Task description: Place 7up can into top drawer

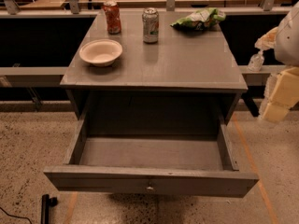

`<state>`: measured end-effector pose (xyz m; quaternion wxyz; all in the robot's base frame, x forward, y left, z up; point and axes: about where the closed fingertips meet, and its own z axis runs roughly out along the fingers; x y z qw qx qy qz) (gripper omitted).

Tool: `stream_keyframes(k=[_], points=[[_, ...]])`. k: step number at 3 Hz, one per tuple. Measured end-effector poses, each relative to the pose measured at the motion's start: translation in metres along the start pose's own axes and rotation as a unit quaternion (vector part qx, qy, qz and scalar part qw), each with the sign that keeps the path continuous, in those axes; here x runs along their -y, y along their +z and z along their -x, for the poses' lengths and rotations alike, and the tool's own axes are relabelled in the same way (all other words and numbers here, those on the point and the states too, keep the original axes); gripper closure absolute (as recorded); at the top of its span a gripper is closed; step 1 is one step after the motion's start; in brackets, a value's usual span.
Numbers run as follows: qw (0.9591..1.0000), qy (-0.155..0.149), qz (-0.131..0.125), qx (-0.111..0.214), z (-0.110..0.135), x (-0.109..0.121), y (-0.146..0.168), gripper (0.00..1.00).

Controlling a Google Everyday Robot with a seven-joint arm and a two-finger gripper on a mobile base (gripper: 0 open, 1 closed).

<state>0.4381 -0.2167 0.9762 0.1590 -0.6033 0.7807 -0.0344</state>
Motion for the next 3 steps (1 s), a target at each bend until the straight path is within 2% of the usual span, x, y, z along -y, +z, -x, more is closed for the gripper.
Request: stream_keyframes(k=[1,2,3], points=[[1.0,0.0,0.0,0.0,0.0,0.0,0.0,0.0],[0.9978,0.031,-0.018,0.055,0.013,0.04,0.01,0.0],[0.9898,0.047,-0.033,0.131,0.035,0.092,0.027,0.0]])
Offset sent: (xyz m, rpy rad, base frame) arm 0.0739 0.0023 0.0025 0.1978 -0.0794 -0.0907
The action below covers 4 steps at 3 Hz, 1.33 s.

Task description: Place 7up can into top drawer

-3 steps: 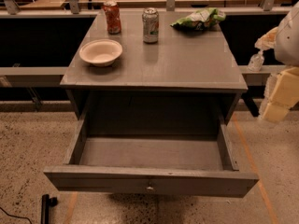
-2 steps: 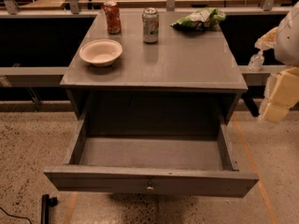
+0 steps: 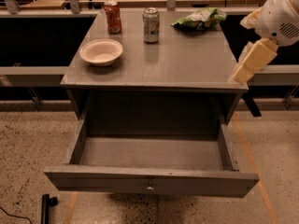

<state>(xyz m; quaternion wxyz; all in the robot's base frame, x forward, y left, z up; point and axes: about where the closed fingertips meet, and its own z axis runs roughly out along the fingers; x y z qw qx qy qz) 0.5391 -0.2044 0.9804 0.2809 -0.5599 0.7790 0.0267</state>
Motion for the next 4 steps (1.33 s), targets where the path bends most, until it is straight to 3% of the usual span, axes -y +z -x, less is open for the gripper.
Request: stream_keyframes(k=[1,2,3,4], points=[[0.9954,0.038,0.004,0.088,0.023,0.044,0.04,0.0],[0.9786,0.082,-0.007,0.188,0.043,0.089,0.084,0.0],[0.9789,0.081,-0.006,0.187,0.043,0.088,0.084,0.0],[0.9776,0.091,-0.023,0.188,0.052,0.099,0.1,0.0]])
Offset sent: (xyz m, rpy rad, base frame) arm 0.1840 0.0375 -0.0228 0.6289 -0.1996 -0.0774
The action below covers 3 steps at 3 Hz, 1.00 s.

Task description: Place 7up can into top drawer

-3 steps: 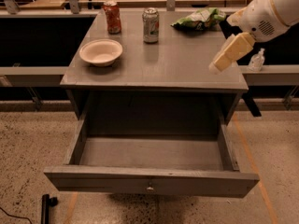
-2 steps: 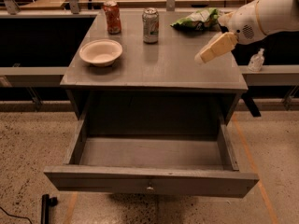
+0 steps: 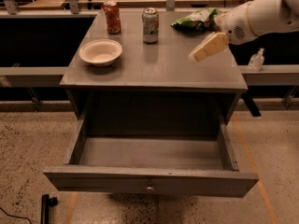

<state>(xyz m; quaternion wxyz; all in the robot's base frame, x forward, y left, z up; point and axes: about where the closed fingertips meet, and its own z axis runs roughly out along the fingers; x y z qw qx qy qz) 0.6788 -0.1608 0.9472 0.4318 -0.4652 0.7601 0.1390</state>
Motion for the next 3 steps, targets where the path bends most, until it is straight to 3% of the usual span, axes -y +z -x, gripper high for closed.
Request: stream_keyframes(k=[2,3], points=[[0.9958,0.043,-0.064,0.049,0.021,0.05,0.089,0.0],[0.9891,0.09,-0.082,0.084,0.03,0.07,0.137,0.0]])
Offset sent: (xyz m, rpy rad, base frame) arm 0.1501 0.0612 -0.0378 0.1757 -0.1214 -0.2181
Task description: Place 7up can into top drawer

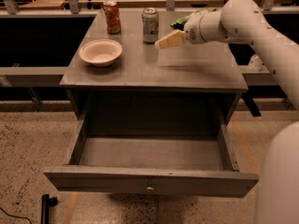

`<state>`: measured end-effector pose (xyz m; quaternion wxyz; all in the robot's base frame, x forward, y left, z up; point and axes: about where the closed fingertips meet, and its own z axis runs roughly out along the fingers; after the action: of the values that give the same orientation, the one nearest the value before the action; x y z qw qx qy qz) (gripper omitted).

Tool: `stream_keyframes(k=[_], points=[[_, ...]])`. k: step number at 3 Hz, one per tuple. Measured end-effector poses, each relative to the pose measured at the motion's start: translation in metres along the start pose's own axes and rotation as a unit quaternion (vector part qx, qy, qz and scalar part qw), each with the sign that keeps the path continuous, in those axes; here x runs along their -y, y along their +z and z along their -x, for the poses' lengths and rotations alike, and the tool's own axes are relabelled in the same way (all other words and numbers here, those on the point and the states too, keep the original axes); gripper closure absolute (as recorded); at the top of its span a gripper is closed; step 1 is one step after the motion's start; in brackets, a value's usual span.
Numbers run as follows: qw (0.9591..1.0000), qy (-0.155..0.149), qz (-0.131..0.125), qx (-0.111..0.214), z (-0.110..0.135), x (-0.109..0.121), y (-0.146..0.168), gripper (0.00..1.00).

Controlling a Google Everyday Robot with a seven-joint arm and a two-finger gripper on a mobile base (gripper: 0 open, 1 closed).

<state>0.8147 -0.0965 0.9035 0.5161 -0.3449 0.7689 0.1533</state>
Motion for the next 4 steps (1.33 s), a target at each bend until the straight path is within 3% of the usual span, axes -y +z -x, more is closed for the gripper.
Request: stream_keyframes(k=[1,2,3,4], points=[[0.9975,0.046,0.023,0.049,0.014,-0.002,0.066,0.0],[0.9953,0.053,0.035,0.073,0.026,-0.001,0.101,0.0],[0.9946,0.049,0.039,0.083,0.037,0.001,0.126,0.16],[0.9941,0.047,0.045,0.086,0.043,0.0,0.138,0.39]])
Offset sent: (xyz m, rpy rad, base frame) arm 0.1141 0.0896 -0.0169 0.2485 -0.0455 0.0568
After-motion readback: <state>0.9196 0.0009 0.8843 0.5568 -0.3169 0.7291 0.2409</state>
